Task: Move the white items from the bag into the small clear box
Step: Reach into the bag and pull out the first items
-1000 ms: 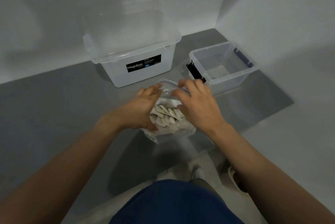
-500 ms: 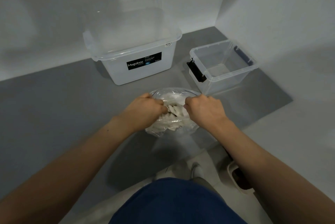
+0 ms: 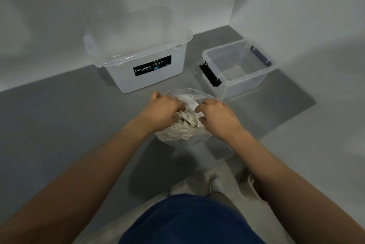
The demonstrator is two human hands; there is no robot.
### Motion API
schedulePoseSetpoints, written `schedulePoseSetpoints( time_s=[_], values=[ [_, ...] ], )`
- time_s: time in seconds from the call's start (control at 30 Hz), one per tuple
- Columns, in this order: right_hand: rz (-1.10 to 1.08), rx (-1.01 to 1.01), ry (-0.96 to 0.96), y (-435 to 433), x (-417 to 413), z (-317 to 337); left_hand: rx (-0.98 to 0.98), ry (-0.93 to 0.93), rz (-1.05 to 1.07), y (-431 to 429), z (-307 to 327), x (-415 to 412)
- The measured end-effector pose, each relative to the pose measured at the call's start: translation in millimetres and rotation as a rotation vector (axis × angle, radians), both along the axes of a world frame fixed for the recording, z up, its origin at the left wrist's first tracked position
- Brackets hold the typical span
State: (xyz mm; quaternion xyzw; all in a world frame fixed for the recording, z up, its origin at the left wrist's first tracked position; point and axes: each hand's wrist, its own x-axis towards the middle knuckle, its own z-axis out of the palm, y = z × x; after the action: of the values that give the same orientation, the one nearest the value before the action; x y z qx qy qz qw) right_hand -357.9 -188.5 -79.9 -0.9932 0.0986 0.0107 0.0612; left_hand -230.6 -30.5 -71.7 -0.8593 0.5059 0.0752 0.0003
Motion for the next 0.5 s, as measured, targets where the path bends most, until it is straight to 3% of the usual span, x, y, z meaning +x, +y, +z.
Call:
schedulePoseSetpoints(
  time_s=[0.23, 0.4, 0.5],
  values=[
    [-0.055, 0.140, 0.049, 9, 14, -12, -0.002, -0.096, -0.071, -14, -18, 1],
    [-0.142, 0.316, -0.090, 9, 19, -18, -0.182, 0.013, 0.028, -16, -11, 10],
    [-0.215, 0.475, -0.129, 1, 18, -18, -0.286, 0.209, 0.101, -11, -8, 20]
  ],
)
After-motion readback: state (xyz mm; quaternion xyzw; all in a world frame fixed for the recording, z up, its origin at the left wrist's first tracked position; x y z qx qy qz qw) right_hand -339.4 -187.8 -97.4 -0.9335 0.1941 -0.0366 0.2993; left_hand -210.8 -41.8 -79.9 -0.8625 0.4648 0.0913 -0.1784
